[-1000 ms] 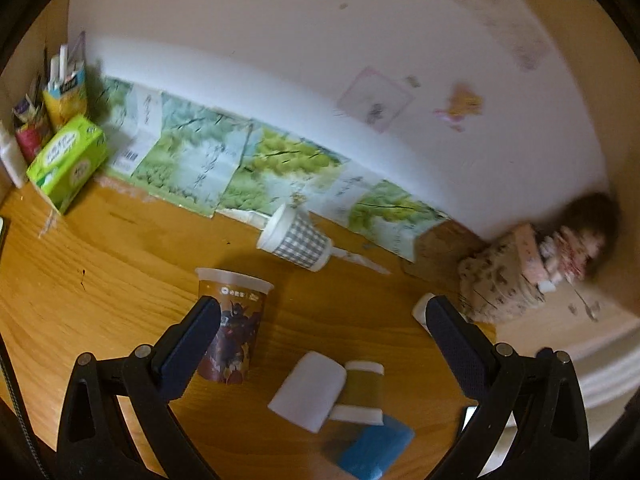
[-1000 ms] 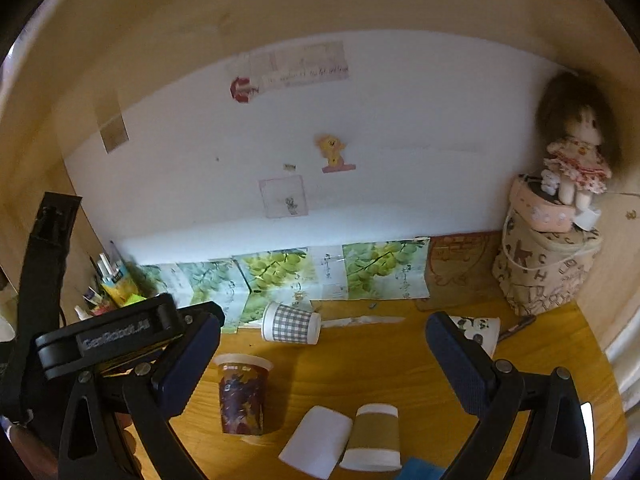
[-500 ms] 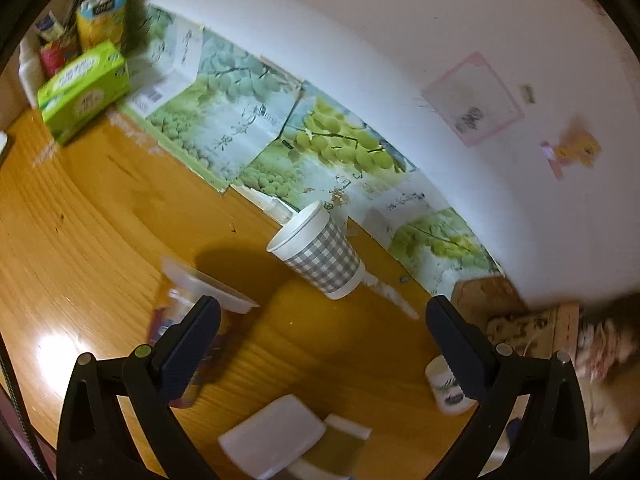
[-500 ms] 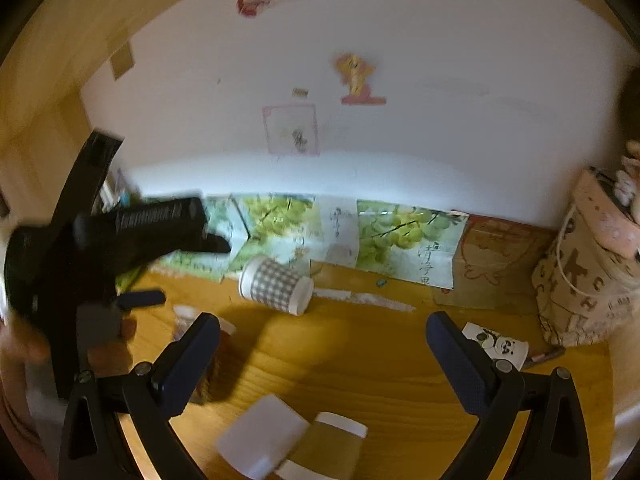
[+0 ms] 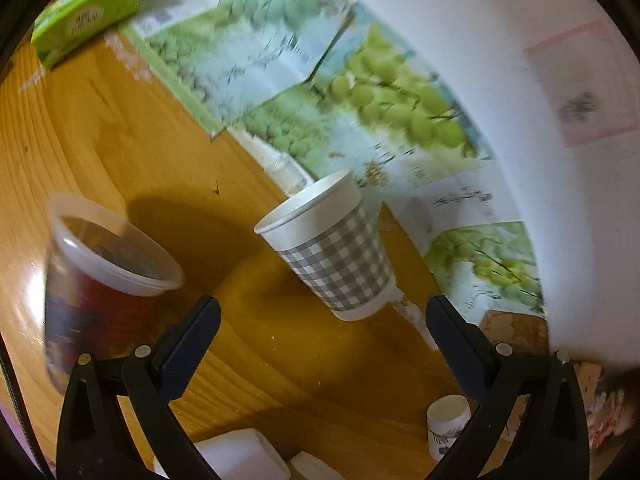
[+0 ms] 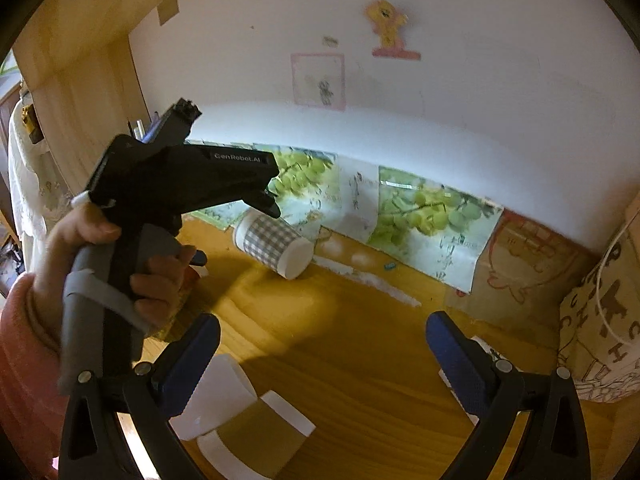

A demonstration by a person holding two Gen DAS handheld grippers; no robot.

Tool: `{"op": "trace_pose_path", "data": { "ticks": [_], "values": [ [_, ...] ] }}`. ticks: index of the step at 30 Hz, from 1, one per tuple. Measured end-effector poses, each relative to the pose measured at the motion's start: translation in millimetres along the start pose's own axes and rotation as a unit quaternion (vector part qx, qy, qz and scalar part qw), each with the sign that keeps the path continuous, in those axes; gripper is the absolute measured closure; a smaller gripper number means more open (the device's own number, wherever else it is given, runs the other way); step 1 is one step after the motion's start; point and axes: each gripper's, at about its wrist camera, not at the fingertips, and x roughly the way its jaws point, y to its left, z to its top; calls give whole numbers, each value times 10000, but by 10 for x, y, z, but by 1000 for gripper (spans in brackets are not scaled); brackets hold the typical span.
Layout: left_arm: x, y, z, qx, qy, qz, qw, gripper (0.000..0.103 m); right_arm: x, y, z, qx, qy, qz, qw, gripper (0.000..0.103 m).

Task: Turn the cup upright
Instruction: 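Lower the left tool over the checkered cup and position fingers around it, then close the left gripper on the checkered cup's body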

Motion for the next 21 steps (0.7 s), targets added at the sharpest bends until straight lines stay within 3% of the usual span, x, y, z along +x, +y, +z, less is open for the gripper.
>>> {"op": "trace_pose_path", "data": {
  "ticks": [10,21],
  "values": [
    [310,20,85,-293,-42,270,9992,1,219,-214,-83,77,339,194,9992,0],
    [472,-58,220,-123,-90,256,9996,5,304,-304,-93,196,520,380,9977,0]
  ]
}}
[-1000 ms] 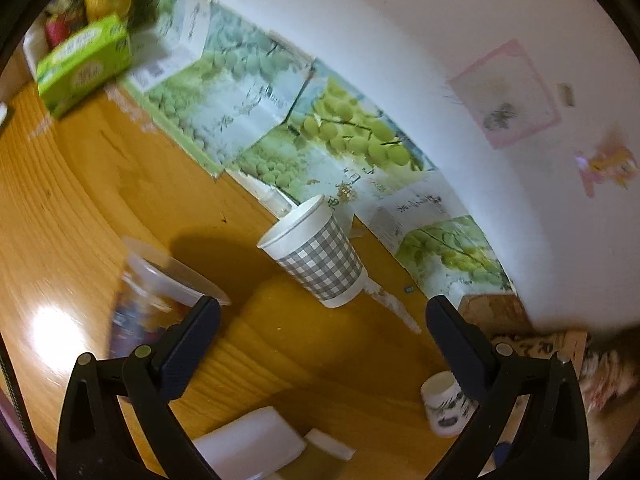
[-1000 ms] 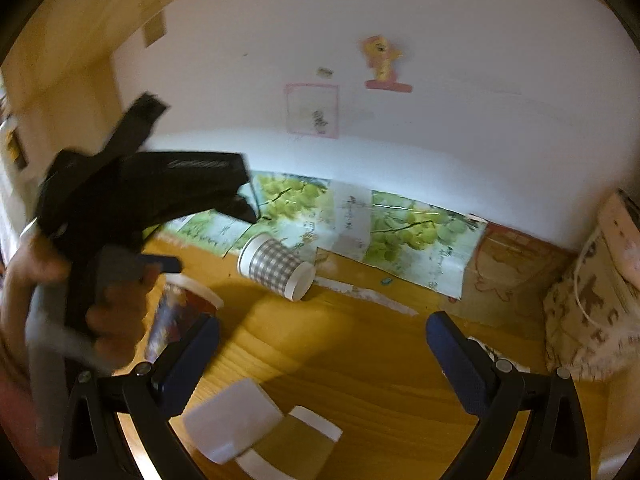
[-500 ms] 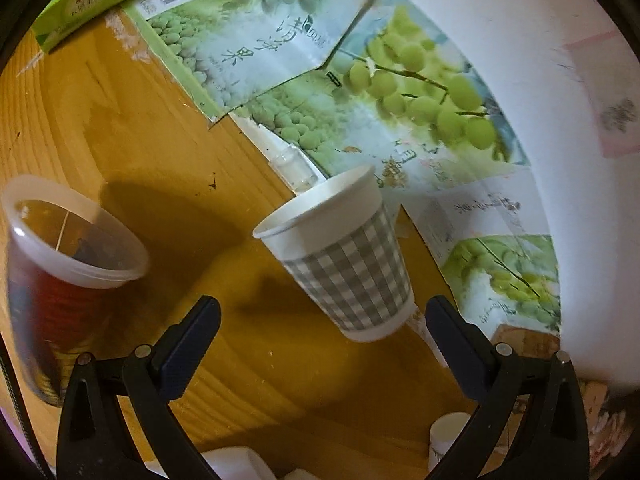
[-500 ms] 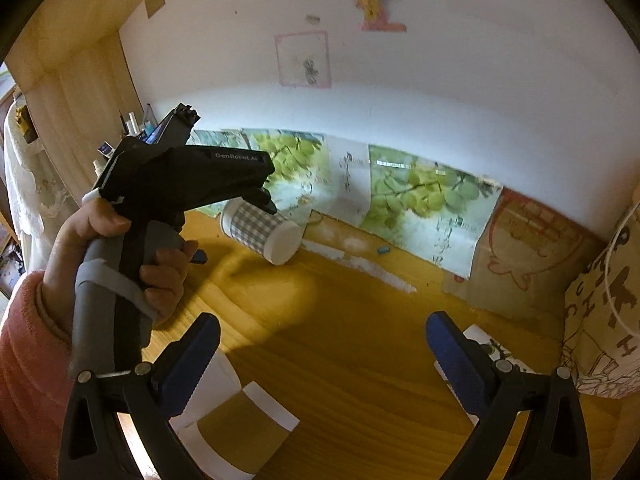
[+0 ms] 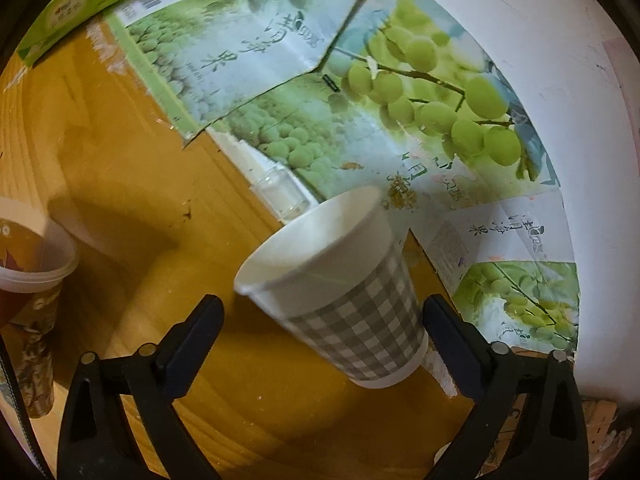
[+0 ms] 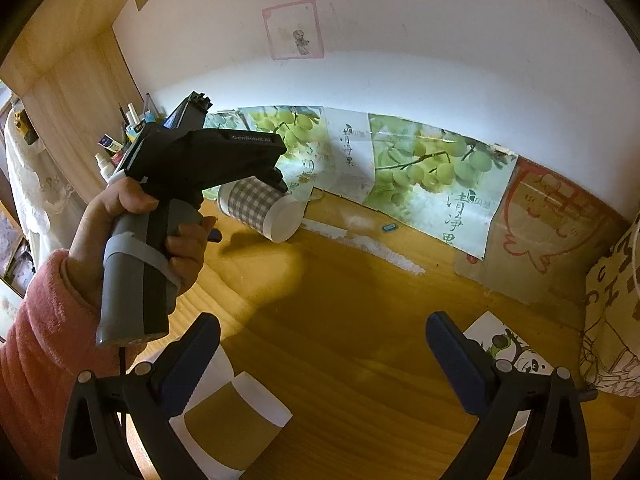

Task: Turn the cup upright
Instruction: 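Close the left gripper on the checkered cup's body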

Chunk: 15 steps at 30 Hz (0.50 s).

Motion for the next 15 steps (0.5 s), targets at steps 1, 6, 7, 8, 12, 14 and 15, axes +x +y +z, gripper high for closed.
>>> {"op": "trace_pose_path", "data": {
  "ticks": [1,6,7,8,12,14,15],
  "values": [
    [6,-31,11,49,-22,34,10000,5,1,-10,1,28,41,19,10000,0],
    [100,-114,26,261,-9,159,9995,15,-21,-36,1,74,24,6,10000,0],
    [128,-120,29,279,23,175,9995,16,-28,-46,-3,89,23,-9,10000,0],
    [149,-126,27,282,30,168,9995,18,-31,-59,-5,102,23,-23,9999,0],
    [206,-149,16,409,14,149,9991,26,-69,-116,-18,168,8,-74,9998,0],
    [171,-182,-17,512,21,163,9986,28,-86,-132,-22,194,3,-114,9997,0],
    [181,-218,-27,533,16,169,9984,29,-103,-138,-26,206,-9,-130,9997,0]
  ]
}}
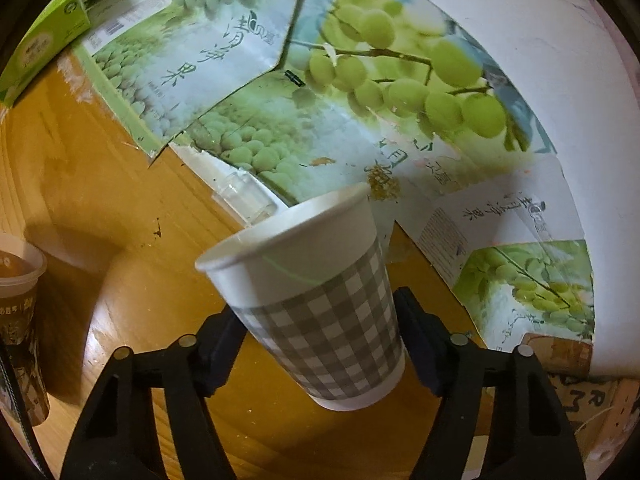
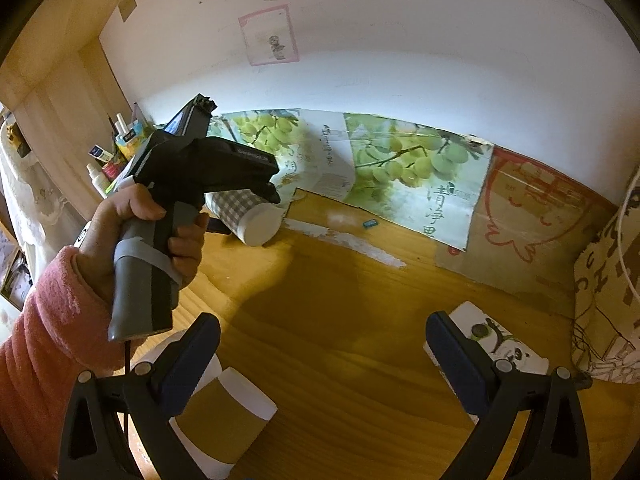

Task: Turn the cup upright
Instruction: 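Close the left gripper on the checkered cup's body, then lift the checkered cup with the left gripper and rotate it rim up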

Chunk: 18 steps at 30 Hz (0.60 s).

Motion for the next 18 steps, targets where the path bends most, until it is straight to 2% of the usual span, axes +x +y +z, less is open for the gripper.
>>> {"op": "trace_pose_path", "data": {
  "ticks": [1,4,9,14,18],
  "values": [
    [-35,-113,-69,6,-20,10,10000,29,-13,-3,-1,9,-14,-8,10000,0],
    [-179,-135,-60,143,-61,-23,9999,30,-71,1,-3,75,-71,-27,9999,0],
    [-521,-195,-126,541,-106,-347,9979,30,-218,67,-10,-16,-246,-84,9997,0],
    [-912,-87,-253,1097,-227,-398,9929,30,-402,140,-26,-66,-447,-171,9988,0],
    [-1187,57,-505,1480,-215,-385,9880,30,-589,229,-54,-75,-595,-234,9979,0]
  ]
}}
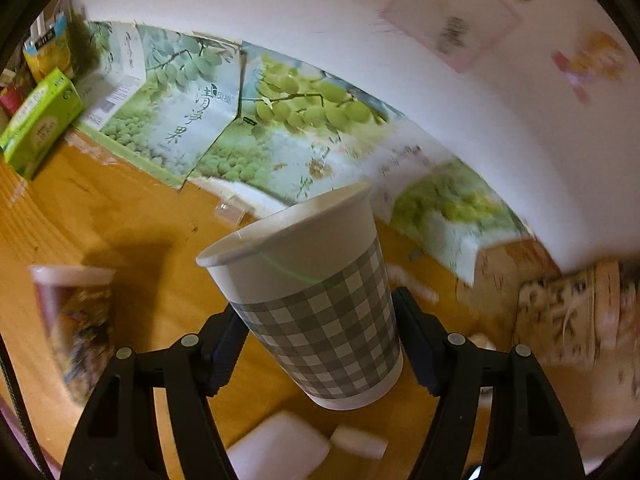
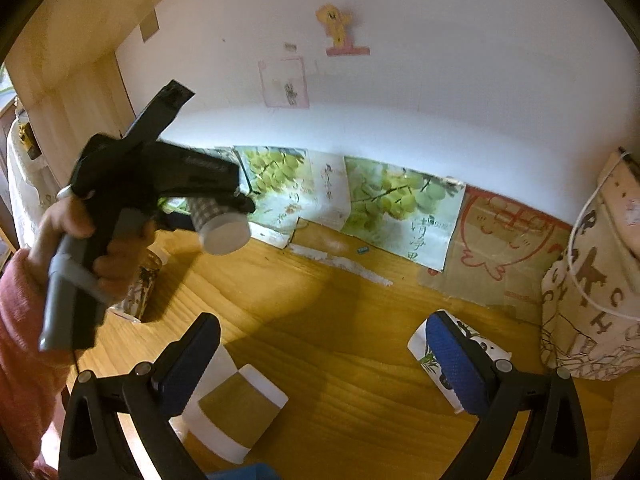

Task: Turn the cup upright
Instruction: 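Lift the checkered cup with the left gripper and rotate it rim up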

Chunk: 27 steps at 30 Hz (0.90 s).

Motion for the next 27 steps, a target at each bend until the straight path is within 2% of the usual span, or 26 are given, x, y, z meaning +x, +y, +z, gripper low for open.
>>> {"op": "trace_pose_path", "data": {
  "ticks": [6,14,19,27],
  "values": [
    [-208,95,-361,506,-46,321,9982,30,-154,188,-93,11,66,76,9999,0],
    [-569,190,-787,1112,14,479,9926,30,-317,517,-336,187,120,268,9994,0],
    [-788,241,-1030,1486,95,498,9876,30,-390,657,-483,384,159,318,9986,0],
    [-1016,436,-1400,2089,377,344,9766,29,-529,847,-707,740,137,8,9972,0]
  ]
}}
